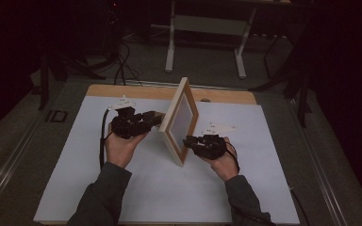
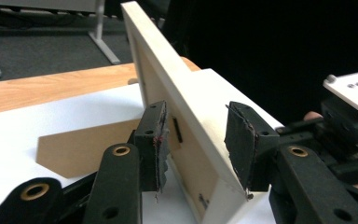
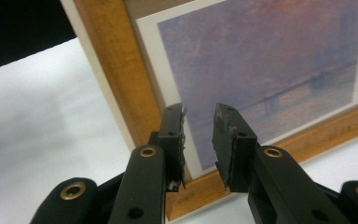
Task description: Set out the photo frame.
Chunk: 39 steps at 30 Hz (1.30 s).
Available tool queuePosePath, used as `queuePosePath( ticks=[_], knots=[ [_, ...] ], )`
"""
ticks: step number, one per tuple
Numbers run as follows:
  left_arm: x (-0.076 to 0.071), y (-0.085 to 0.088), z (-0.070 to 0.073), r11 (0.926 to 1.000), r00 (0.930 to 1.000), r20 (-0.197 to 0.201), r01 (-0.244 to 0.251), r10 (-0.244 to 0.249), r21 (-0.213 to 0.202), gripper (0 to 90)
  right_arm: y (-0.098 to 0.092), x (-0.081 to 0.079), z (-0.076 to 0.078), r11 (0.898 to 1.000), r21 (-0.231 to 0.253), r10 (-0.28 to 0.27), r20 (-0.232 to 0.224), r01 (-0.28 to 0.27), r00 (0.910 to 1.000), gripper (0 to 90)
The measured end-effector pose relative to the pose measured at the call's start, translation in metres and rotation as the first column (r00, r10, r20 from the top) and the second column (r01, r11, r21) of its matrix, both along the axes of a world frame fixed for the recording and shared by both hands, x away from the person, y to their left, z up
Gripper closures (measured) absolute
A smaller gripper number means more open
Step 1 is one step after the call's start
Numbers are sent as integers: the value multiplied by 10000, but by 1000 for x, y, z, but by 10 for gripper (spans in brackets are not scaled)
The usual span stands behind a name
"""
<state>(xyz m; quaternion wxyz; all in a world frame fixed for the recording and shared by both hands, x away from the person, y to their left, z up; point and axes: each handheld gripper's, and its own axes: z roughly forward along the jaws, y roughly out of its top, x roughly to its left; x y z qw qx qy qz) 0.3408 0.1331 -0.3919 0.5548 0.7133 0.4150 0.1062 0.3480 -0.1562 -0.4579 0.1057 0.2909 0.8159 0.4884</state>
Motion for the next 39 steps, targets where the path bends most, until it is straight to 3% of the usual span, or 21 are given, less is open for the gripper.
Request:
queuePosePath(
  ticks=[3, 13, 19, 23, 39],
  knots=[
    [-2, -5, 0, 9999, 9995, -302, 113, -114, -22, 556, -4, 1, 0, 9999, 57, -119, -10, 119, 9999, 726],
    [-9, -24, 0, 9979, 9994, -291, 223, -206, 610, 482, -11, 0, 0, 9997, 134, -218, -54, 218, 9997, 718],
    [-11, -38, -6, 9899, 9997, -235, 80, -47, 1413, 485, -13, 1, -3, 9996, 164, -229, -96, 230, 9997, 711],
    [-11, -43, -10, 9860, 9995, -287, -75, 124, 1666, 503, -13, 0, -2, 9995, 194, -228, -104, 230, 9997, 704],
    [-13, -57, -24, 9756, 9980, -499, -265, 382, 2178, 585, -15, 1, -1, 9993, 283, -248, -103, 251, 9996, 695]
  ],
)
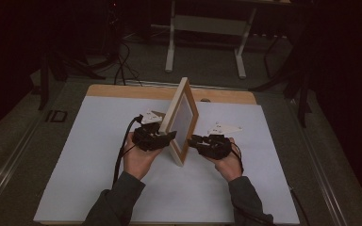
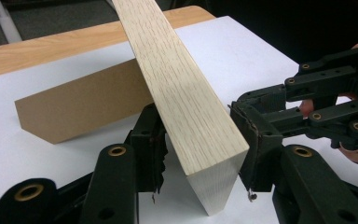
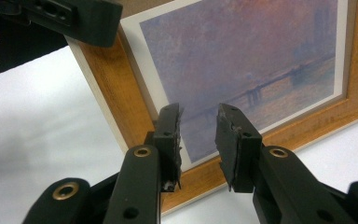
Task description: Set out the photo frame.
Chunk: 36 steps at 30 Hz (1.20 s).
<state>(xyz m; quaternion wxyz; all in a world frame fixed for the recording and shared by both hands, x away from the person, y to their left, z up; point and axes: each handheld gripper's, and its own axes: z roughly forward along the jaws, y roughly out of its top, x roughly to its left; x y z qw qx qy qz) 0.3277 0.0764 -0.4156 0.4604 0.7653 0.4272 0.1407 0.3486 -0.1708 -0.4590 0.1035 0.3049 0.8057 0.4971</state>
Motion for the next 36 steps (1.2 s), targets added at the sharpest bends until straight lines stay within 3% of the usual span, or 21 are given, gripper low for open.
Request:
queuePosePath(
  ticks=[15, 24, 36],
  knots=[
    [2, 2, -1, 9997, 9996, -266, -73, 67, -212, 629, -5, 0, 2, 9999, 41, -158, 72, 158, 9998, 684],
    [7, 10, -1, 9991, 9982, -569, 139, -162, -410, 649, -9, 1, 3, 9996, 55, -261, 97, 260, 9996, 683],
    [13, 25, -1, 9988, 9979, -561, 303, -323, -376, 676, -11, 2, 5, 9994, 72, -335, 133, 334, 9994, 681]
  ],
)
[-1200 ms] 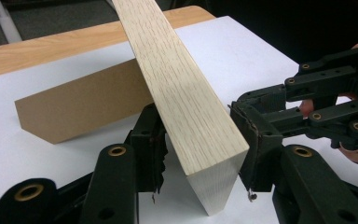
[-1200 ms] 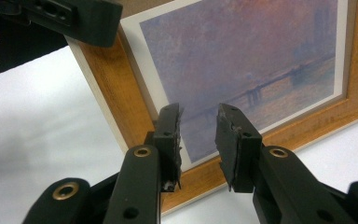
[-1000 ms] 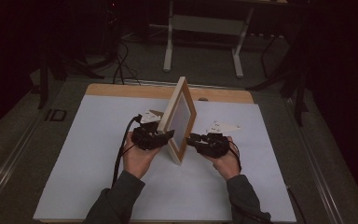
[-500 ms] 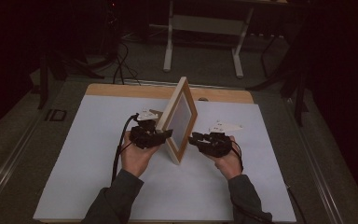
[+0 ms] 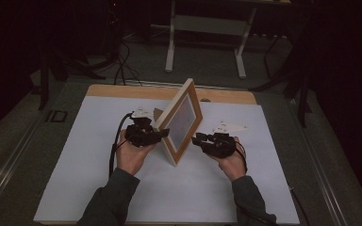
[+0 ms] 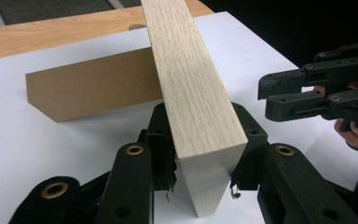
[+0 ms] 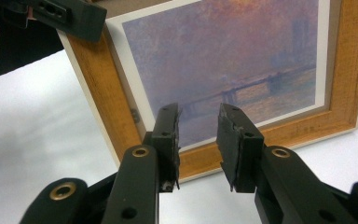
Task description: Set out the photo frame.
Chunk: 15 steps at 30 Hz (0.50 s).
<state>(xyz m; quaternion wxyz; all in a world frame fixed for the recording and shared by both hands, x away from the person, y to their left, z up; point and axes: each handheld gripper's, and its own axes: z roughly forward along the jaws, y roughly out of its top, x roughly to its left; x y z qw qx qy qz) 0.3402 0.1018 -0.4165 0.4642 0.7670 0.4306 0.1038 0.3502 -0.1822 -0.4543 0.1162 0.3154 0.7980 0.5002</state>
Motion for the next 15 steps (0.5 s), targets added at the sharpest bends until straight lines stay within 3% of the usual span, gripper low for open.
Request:
queuePosePath(
  ticks=[15],
  knots=[
    [1, 10, -1, 9992, 9982, 495, -343, 334, 186, 682, 0, 0, 1, 9999, 102, -82, 59, 82, 9999, 671]
  ],
)
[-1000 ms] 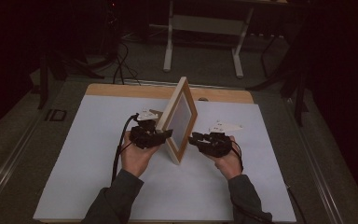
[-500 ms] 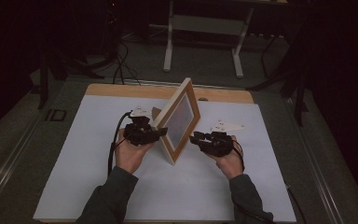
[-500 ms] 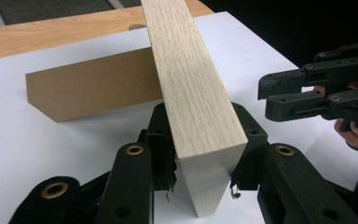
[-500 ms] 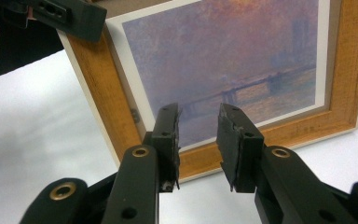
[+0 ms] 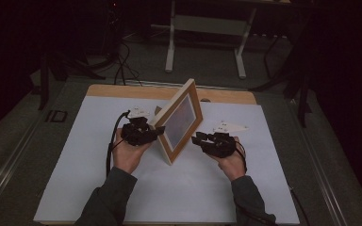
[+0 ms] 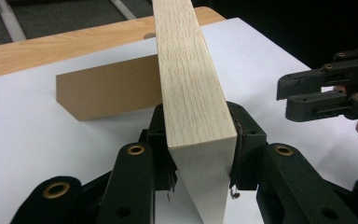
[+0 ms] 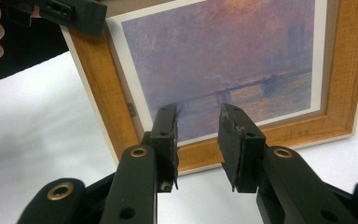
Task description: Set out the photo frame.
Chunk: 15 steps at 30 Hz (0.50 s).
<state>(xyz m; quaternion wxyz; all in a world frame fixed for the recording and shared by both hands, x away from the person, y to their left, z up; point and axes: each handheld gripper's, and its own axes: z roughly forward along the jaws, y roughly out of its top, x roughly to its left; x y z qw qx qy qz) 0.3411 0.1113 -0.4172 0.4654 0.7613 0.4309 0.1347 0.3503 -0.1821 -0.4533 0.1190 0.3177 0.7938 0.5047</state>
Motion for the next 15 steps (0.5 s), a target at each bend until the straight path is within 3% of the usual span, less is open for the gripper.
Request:
queuePosePath(
  ticks=[5, 15],
  knots=[
    [1, 5, -1, 10000, 10000, 92, 18, -18, -69, 683, -1, 0, 0, 10000, 11, -64, -4, 64, 10000, 661],
    [6, 19, -2, 9942, 9964, -218, 806, -823, -714, 699, -1, 2, 1, 9998, 35, -174, 53, 174, 9998, 659]
  ],
)
